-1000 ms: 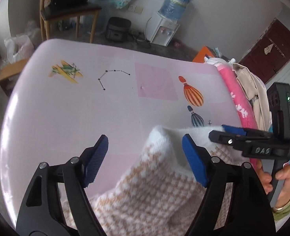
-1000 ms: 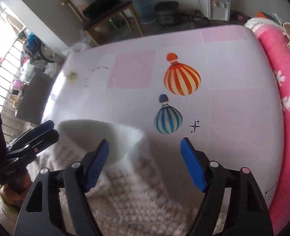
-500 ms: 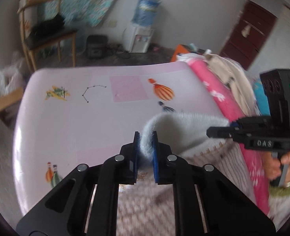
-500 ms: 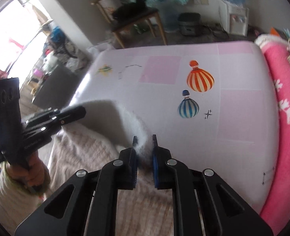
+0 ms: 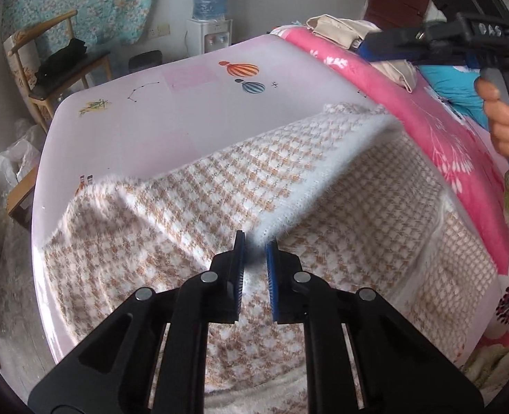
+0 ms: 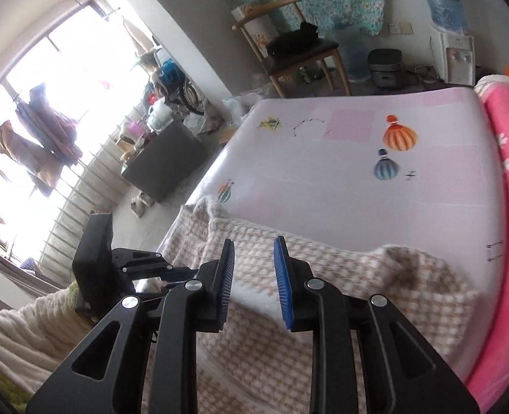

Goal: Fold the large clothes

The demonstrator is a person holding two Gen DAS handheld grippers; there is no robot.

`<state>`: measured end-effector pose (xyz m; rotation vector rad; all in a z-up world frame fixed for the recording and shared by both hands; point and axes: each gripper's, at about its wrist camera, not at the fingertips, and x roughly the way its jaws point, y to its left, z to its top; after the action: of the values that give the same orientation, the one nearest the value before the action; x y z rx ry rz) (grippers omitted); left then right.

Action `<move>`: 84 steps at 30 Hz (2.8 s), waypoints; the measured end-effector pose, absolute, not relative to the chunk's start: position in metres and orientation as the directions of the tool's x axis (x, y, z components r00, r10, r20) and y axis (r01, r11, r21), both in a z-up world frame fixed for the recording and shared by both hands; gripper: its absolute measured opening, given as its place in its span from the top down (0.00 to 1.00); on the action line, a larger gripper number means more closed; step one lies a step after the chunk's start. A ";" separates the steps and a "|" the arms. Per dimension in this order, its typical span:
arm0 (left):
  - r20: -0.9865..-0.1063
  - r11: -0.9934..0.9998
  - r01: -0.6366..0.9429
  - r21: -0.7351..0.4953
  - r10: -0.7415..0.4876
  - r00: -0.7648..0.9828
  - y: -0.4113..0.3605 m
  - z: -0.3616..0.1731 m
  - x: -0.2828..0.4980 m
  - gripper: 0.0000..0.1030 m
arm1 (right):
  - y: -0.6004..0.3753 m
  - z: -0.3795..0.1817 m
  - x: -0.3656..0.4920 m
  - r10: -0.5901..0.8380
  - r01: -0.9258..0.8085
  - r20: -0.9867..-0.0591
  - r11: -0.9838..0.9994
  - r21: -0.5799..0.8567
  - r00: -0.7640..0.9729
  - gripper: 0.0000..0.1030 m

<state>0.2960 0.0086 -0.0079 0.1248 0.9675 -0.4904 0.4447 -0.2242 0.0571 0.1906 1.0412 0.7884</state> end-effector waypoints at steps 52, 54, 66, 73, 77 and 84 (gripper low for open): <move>-0.834 0.868 0.496 -0.039 -0.301 0.462 -0.023 -0.042 0.344 0.79 | -0.185 -0.028 0.428 0.330 -0.457 -0.863 0.879 0.134 0.382 0.77; -0.839 0.869 0.494 -0.018 -0.282 0.464 -0.018 -0.040 0.337 0.79 | -0.201 -0.026 0.415 0.328 -0.441 -0.868 0.885 0.146 0.372 0.74; -0.781 0.883 0.469 -0.032 -0.315 0.540 0.005 0.002 0.299 0.73 | -0.220 0.015 0.377 0.326 -0.389 -0.838 0.909 0.150 0.438 0.67; -0.842 0.931 0.365 -0.006 -0.201 0.501 -0.013 -0.046 0.313 0.57 | -0.180 -0.032 0.383 0.205 -0.364 -0.875 0.931 0.035 0.438 0.47; -0.839 0.939 0.342 -0.025 -0.206 0.504 -0.006 -0.034 0.301 0.55 | -0.191 -0.002 0.362 0.250 -0.319 -0.870 0.941 0.115 0.424 0.47; -0.810 0.964 0.249 -0.093 -0.219 0.545 0.036 0.001 0.251 0.42 | -0.212 0.031 0.296 0.326 -0.305 -0.824 0.932 0.197 0.463 0.32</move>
<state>0.2509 0.0358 0.0007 0.0340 0.9556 -0.2774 0.2958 -0.2117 0.0313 0.0230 1.0180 0.3877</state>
